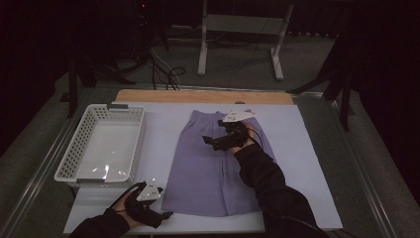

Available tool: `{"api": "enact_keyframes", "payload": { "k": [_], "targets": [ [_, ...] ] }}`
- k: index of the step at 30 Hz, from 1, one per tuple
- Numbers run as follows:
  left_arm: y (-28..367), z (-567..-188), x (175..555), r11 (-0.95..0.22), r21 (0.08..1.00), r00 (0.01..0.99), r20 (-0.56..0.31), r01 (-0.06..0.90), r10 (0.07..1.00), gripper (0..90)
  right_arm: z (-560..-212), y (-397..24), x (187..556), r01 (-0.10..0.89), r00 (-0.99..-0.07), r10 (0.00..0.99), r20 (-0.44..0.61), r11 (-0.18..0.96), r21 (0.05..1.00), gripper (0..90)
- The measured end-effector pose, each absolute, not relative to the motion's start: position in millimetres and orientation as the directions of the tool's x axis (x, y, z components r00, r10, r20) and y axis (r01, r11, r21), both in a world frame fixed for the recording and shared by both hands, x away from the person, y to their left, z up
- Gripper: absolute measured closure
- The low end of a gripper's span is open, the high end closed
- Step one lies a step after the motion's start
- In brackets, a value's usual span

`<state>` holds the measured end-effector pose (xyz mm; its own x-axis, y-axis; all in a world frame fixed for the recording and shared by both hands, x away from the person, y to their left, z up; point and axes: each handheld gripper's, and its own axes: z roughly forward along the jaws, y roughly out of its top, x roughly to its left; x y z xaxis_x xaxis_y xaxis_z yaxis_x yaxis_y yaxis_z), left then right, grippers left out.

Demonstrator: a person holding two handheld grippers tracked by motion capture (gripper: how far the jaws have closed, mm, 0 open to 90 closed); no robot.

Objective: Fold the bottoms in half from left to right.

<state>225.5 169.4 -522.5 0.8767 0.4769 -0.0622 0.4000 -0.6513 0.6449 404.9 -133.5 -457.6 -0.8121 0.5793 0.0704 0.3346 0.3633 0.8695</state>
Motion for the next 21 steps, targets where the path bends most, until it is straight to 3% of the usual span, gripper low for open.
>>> {"api": "enact_keyframes", "payload": {
  "k": [4,15,21],
  "targets": [
    [171.3,-520.9,227.9,-0.649,0.649,0.882,-0.075,0.398,0.466,27.4,-458.7,-133.1,404.5,0.343,-0.809,0.582,0.081,0.356,0.869,9.9],
    [164.6,-521.0,227.8,-0.653,0.665,0.905,-0.086,0.363,0.416,38.7,-458.9,-131.2,404.1,0.345,-0.810,0.580,0.082,0.360,0.867,9.9],
    [160.5,-520.3,224.8,-0.674,0.663,0.914,-0.040,0.328,0.405,48.3,-461.1,-129.5,404.2,0.343,-0.814,0.575,0.081,0.364,0.866,9.9]
  ]
}}
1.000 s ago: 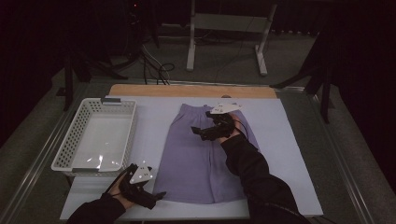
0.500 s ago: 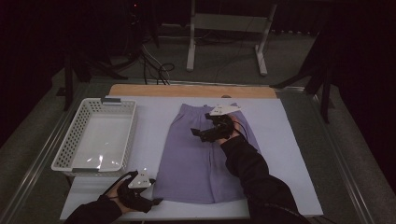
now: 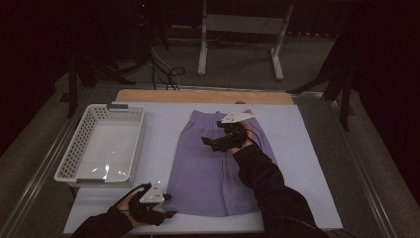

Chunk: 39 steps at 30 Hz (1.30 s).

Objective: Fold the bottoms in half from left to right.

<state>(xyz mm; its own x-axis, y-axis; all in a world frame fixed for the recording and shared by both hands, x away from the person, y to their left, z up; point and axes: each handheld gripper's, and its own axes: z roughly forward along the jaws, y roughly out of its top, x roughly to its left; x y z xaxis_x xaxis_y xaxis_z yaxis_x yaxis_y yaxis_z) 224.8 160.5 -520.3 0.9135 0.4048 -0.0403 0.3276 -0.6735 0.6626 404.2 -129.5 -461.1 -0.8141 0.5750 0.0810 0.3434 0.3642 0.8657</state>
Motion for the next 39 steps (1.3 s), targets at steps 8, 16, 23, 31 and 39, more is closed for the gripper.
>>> {"api": "enact_keyframes", "payload": {
  "k": [8,16,23,31,39],
  "targets": [
    [164.3,-521.3,230.2,-0.649,0.681,0.901,-0.037,0.339,0.433,76.9,-464.9,-124.8,403.7,0.350,-0.816,0.571,0.095,0.356,0.866,9.9],
    [161.3,-512.0,230.3,-0.615,0.717,0.892,-0.024,0.330,0.451,89.2,-462.7,-122.1,404.8,0.348,-0.816,0.569,0.099,0.348,0.871,9.9],
    [157.5,-500.1,227.4,-0.581,0.755,0.896,-0.018,0.303,0.444,89.2,-454.9,-119.8,410.8,0.344,-0.815,0.571,0.101,0.336,0.877,9.9],
    [160.9,-500.3,228.6,-0.565,0.765,0.890,-0.022,0.308,0.456,89.2,-449.6,-107.1,423.1,0.341,-0.809,0.578,0.101,0.323,0.883,10.0],
    [163.2,-496.5,226.1,-0.555,0.778,0.893,-0.019,0.296,0.449,89.2,-451.8,-85.1,441.3,0.365,-0.797,0.593,0.114,0.322,0.874,10.2]
  ]
}}
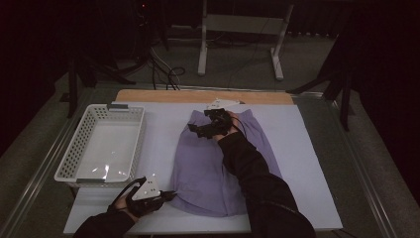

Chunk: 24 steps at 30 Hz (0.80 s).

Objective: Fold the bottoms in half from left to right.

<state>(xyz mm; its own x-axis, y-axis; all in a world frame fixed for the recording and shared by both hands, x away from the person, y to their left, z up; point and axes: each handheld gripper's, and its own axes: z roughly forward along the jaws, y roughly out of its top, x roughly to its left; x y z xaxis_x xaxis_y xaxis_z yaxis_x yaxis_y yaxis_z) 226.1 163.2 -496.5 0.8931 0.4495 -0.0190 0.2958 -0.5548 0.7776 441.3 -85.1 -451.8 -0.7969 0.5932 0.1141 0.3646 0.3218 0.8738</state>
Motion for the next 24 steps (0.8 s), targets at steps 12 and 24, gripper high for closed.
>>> {"api": "enact_keyframes", "payload": {
  "k": [12,24],
  "targets": [
    [164.7,-495.2,224.8,-0.553,0.785,0.891,0.005,0.277,0.453,89.1,-477.6,-49.2,470.6,0.460,-0.701,0.708,0.091,0.351,0.815,9.8],
    [163.3,-496.6,223.5,-0.551,0.787,0.896,-0.005,0.279,0.445,89.1,-494.5,-30.6,492.7,0.585,-0.570,0.819,0.057,0.356,0.729,19.3]
  ]
}}
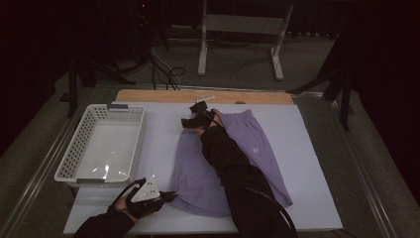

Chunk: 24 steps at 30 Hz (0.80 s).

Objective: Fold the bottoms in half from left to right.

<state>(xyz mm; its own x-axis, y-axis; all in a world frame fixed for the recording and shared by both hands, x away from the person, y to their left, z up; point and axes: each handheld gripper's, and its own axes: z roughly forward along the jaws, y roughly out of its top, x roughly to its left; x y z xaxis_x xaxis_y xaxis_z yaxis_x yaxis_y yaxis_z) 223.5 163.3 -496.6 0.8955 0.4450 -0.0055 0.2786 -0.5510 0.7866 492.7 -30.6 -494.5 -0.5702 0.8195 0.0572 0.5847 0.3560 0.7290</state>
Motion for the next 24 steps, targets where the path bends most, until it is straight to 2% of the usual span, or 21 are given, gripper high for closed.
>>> {"api": "enact_keyframes", "payload": {
  "k": [5,11,16,24],
  "targets": [
    [163.3,-497.6,223.3,-0.548,0.788,0.896,-0.009,0.279,0.444,89.1,-498.8,-22.6,497.6,0.636,-0.506,0.860,0.064,0.321,0.702,28.5],
    [164.0,-498.2,223.4,-0.551,0.785,0.897,-0.013,0.283,0.442,89.1,-506.8,-17.4,503.5,0.688,-0.421,0.901,0.105,0.242,0.685,32.0],
    [162.7,-499.0,222.7,-0.555,0.784,0.902,-0.015,0.278,0.431,89.1,-511.7,-11.2,505.7,0.700,-0.402,0.913,0.065,0.261,0.665,37.4],
    [161.0,-500.4,223.2,-0.563,0.779,0.907,-0.018,0.276,0.420,89.1,-522.0,-4.6,506.5,0.716,-0.381,0.925,0.010,0.288,0.636,39.5]
  ]
}}
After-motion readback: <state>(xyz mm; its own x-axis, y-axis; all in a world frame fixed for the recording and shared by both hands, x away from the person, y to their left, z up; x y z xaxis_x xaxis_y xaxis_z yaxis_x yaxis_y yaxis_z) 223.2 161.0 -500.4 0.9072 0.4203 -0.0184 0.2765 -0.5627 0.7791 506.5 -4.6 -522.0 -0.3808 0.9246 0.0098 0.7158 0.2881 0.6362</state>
